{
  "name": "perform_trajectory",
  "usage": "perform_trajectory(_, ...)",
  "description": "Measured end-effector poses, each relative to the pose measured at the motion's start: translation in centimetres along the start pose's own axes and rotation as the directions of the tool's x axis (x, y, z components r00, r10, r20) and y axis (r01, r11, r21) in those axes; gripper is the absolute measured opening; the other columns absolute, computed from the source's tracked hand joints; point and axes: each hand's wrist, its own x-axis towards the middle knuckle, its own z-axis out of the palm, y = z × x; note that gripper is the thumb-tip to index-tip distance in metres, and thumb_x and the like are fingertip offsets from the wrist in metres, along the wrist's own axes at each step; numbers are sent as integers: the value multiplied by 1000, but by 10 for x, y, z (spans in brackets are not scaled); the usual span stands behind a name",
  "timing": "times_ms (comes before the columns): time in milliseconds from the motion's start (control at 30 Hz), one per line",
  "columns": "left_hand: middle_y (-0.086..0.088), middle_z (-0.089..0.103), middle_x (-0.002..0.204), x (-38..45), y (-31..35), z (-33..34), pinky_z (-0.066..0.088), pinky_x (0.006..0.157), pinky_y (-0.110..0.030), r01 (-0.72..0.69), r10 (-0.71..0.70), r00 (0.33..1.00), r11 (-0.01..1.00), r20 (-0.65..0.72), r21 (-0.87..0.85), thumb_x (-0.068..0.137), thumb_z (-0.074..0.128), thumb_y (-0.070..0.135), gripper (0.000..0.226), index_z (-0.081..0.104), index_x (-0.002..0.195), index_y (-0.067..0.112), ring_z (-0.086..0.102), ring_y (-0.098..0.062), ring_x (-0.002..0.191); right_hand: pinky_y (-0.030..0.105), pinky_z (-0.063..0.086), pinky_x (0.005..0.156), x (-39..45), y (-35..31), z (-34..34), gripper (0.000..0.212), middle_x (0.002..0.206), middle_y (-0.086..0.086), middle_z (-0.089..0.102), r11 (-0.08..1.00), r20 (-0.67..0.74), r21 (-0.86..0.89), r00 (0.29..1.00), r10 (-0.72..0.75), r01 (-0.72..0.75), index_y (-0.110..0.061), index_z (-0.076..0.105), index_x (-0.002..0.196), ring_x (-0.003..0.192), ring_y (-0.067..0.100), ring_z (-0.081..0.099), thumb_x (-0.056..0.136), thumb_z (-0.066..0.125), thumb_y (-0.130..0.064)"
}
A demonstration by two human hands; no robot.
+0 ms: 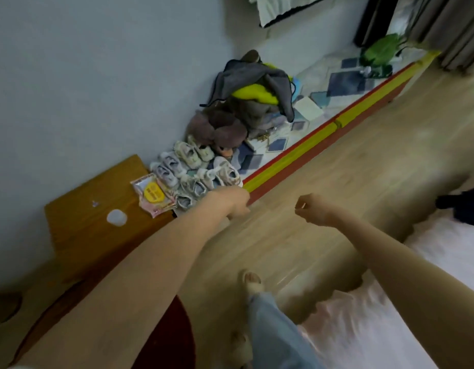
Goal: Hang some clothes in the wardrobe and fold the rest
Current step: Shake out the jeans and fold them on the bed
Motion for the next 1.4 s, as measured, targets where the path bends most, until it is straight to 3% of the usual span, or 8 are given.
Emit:
perform_trajectory(300, -8, 58, 124, 158, 76, -149, 47, 81, -36, -221, 231, 973, 947, -16, 232, 99, 43, 35, 37, 53, 125, 12, 56, -26, 108, 33, 47, 87, 62, 100, -129, 31, 120, 12, 62, 966, -149, 113, 957, 248, -233, -5, 60, 120, 108, 28, 58, 96, 49, -21)
perform_trajectory(500, -11, 55, 133, 263, 176, -241, 47, 97, -40, -386, 404, 914, 848, 30, 362, 97, 44, 36, 44, 53, 132, 11, 55, -30, 117, 34, 48, 81, 47, 213, -204, 31, 112, 10, 63, 845, -221, 326, 835, 505, -424, -4, 62, 115, 99, 25, 60, 97, 46, -23)
perform_trajectory(700, -10, 51, 139, 347, 363, -317, 42, 99, -33, -650, 670, 719, 555, 184, 520, 99, 42, 35, 45, 47, 138, 10, 49, -28, 126, 36, 51, 73, 1, 328, -236, 21, 94, 16, 65, 517, -175, 674, 566, 806, -527, 3, 63, 93, 83, 28, 63, 91, 50, -14)
perform_trajectory(767, -9, 50, 139, 363, 424, -333, 41, 99, -34, -713, 736, 628, 412, 254, 567, 99, 43, 35, 46, 47, 138, 10, 48, -27, 127, 38, 53, 76, -15, 358, -239, 22, 97, 18, 68, 367, -153, 773, 410, 899, -517, 3, 64, 96, 88, 32, 65, 89, 51, -13)
perform_trajectory(1000, -6, 61, 121, 381, 582, -353, 46, 94, -39, -831, 778, 399, 82, 485, 551, 96, 48, 37, 34, 61, 116, 13, 56, -25, 107, 29, 45, 69, -67, 412, -240, 16, 86, 5, 62, 46, -22, 908, 63, 998, -417, -6, 62, 84, 84, 23, 58, 90, 48, -13)
perform_trajectory(1167, -1, 59, 121, 389, 698, -311, 47, 94, -41, -835, 732, 303, -106, 611, 541, 94, 48, 40, 34, 59, 117, 17, 56, -23, 107, 34, 48, 78, -110, 482, -201, 20, 97, 11, 65, -134, 112, 932, -85, 990, -337, 1, 65, 93, 91, 26, 60, 88, 49, -11)
perform_trajectory(1300, -2, 54, 130, 404, 779, -263, 46, 94, -40, -813, 717, 261, -197, 646, 548, 95, 45, 37, 37, 53, 127, 19, 53, -24, 114, 32, 44, 72, -136, 564, -168, 14, 92, 10, 61, -201, 162, 919, -139, 977, -339, -7, 55, 79, 90, 27, 59, 89, 47, -10)
perform_trajectory(1400, -2, 51, 133, 422, 852, -219, 45, 95, -38, -814, 671, 265, -229, 692, 534, 96, 43, 35, 39, 48, 132, 20, 50, -23, 120, 33, 44, 75, -154, 644, -140, 11, 97, 10, 59, -241, 210, 897, -121, 970, -371, -7, 55, 91, 98, 30, 58, 92, 45, -10)
